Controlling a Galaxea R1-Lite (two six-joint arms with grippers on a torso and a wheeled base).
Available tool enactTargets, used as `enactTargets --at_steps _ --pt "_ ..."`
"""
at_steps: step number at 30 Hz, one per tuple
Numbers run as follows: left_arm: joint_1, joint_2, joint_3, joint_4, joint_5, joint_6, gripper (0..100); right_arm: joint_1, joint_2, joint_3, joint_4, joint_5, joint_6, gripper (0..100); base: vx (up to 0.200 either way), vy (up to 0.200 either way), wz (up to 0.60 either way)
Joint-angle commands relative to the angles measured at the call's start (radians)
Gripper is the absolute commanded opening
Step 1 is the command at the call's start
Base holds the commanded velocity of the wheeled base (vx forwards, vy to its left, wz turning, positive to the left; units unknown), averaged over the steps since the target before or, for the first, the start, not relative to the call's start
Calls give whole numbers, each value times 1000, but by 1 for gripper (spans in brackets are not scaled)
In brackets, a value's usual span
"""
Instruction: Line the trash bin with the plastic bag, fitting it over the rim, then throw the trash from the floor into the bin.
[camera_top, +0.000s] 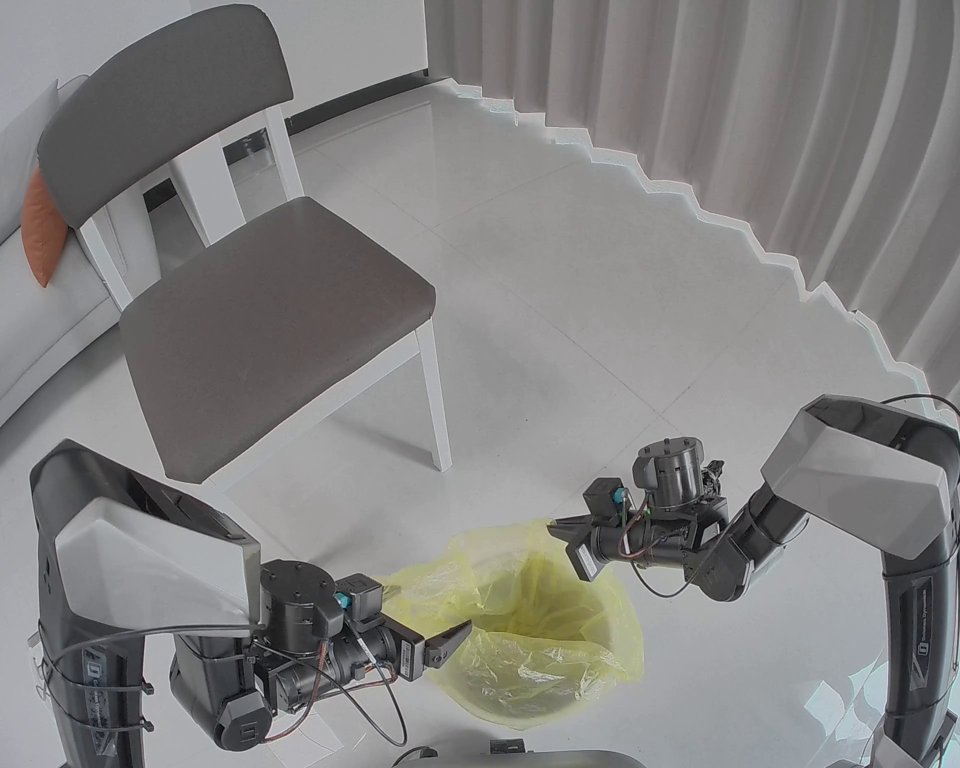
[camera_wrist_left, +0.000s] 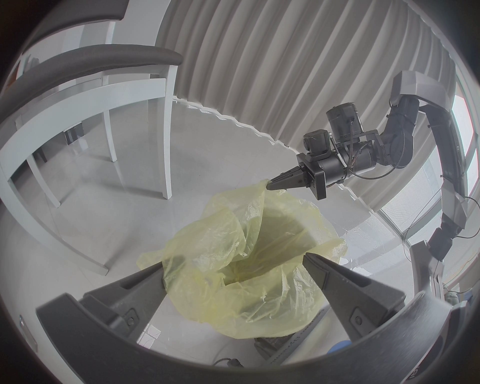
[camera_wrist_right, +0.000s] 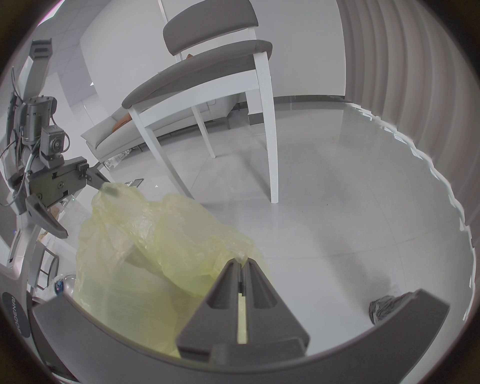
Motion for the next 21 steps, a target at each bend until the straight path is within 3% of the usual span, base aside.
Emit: enactTargets --at_steps 1,21 --pt "16 0 -16 -17 0 -2 100 -4 -3 -58 16 0 1 0 0 0 0" --pt "50 -64 -31 -17 -7 -11 100 1 -100 -29 31 0 -58 0 0 0 0"
